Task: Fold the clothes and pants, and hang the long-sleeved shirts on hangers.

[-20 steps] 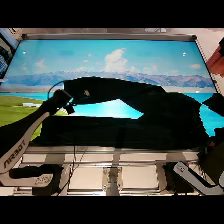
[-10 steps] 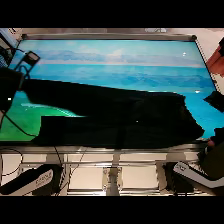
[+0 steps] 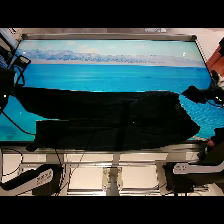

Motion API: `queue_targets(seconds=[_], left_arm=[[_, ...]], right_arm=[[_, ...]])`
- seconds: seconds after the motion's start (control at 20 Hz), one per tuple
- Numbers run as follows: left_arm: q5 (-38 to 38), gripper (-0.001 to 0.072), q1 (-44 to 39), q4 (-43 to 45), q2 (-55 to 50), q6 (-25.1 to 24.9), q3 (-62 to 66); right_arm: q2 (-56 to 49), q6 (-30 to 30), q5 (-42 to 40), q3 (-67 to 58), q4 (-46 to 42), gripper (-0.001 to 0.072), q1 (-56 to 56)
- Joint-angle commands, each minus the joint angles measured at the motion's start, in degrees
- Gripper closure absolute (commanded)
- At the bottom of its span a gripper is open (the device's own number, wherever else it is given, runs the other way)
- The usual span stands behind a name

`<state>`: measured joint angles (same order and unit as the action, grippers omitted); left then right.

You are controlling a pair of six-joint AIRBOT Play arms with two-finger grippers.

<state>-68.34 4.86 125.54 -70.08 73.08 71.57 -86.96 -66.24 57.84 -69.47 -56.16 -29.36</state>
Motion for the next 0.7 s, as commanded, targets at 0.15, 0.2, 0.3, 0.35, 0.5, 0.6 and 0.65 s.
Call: queue_targets(seconds=[0.15, 0.2, 0.3, 0.35, 0.5, 0.6, 0.65], left_arm=[[-2.01, 0.0679, 0.20, -0.20, -1.42, -0.02, 0.07], [-1.95, 0.0679, 0.20, -0.22, -1.44, -0.02, 0.07], [-1.73, 0.0679, 0.20, -0.22, -1.44, -0.02, 0.07], [-1.64, 0.0679, 0.20, -0.24, -1.44, 0.00, 0.07], [-1.31, 0.0679, 0.20, -0.24, -1.44, 0.00, 0.07], [-1.29, 0.0679, 0.20, -0.24, -1.51, 0.00, 0.07], [-1.36, 0.0679, 0.20, -0.24, -1.64, 0.00, 0.07]], right_arm=[[-7.32, -13.99, -0.94, -7.63, -14.86, 0.0328, 6.14], [-7.34, -14.10, -0.90, -7.61, -15.98, 0.0328, 6.14], [-7.61, -14.21, -1.31, -7.61, -16.17, 0.0329, 6.16], [-7.85, -14.32, -1.42, -7.61, -16.04, 0.0329, 6.21], [-9.16, -14.27, -1.51, -7.61, -14.62, 0.0329, 7.04], [-10.32, -14.29, -1.64, -7.61, -13.86, 0.0331, 8.22], [-10.73, -14.27, -2.08, -7.56, -13.68, 0.0334, 8.83]])
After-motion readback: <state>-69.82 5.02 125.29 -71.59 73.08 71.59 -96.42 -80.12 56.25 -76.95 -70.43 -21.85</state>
